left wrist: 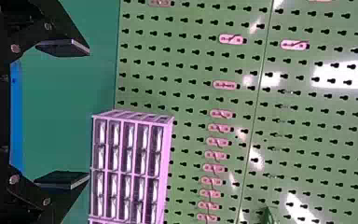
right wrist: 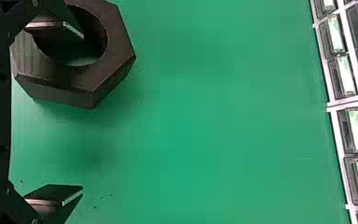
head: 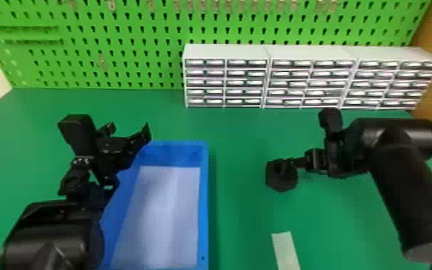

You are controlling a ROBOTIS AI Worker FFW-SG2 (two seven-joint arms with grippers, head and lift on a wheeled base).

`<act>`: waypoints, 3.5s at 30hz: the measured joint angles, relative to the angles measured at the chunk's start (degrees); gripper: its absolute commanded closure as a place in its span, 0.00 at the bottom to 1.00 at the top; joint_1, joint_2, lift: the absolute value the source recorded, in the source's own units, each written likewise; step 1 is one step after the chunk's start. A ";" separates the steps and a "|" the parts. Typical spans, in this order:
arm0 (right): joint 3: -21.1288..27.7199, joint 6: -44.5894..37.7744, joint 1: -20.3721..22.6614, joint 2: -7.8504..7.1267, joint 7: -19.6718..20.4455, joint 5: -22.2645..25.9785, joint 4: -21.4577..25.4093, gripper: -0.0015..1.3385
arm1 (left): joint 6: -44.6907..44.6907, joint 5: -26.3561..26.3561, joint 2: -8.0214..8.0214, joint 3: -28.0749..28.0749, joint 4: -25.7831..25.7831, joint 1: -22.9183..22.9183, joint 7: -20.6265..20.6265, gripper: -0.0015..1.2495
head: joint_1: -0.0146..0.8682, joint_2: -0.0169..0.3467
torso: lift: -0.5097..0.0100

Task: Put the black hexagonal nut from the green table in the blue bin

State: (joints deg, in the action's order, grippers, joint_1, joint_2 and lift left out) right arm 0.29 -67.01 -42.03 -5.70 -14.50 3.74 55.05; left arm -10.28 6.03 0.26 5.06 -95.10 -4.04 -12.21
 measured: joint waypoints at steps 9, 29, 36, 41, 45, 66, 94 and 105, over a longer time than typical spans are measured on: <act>0.37 0.16 -1.01 0.01 0.00 -0.19 -1.67 0.11 | 0.00 -0.19 0.00 -0.10 0.01 -0.09 0.00 0.26 | 0.79 0.19 | 0.79; 2.27 0.48 -0.88 -0.20 0.00 -0.03 -3.25 0.11 | 0.00 -0.28 0.00 -0.66 0.25 -0.20 0.00 0.26 | 0.79 0.19 | 0.79; 2.43 0.48 -0.53 -0.23 0.00 0.04 -3.29 0.11 | 0.01 -0.24 0.00 -0.62 0.26 -0.31 0.00 0.26 | 0.79 0.19 | 0.79; 2.51 0.48 -0.51 -0.27 0.00 0.04 -3.29 0.12 | 0.07 -0.23 0.00 -0.61 0.26 -0.37 0.00 0.26 | 0.79 0.19 | 0.79; 2.69 0.52 -0.50 -0.34 0.00 0.05 -3.29 0.22 | 0.09 -0.23 0.00 -0.63 0.26 -0.43 0.00 0.26 | 0.79 0.19 | 0.79; 2.61 0.39 -0.41 -0.89 -0.01 0.97 -3.18 0.76 | 0.09 -0.06 0.00 -0.42 0.26 -0.69 0.00 0.26 | 0.79 0.19 | 0.79; 1.60 1.27 1.77 -1.42 0.01 2.41 -0.69 0.76 | 0.09 -0.06 0.00 -0.17 0.26 -0.58 0.00 0.26 | 0.79 0.19 | 0.79; 1.20 1.24 1.92 -1.42 0.00 3.21 0.75 0.76 | 0.09 -0.16 0.00 -0.13 0.31 -0.47 0.00 0.26 | 0.79 0.19 | 0.79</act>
State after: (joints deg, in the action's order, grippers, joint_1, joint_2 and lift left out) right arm 1.49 -65.77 -40.12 -7.12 -14.50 6.95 55.81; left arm -10.19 5.88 0.26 4.92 -94.79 -4.51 -12.21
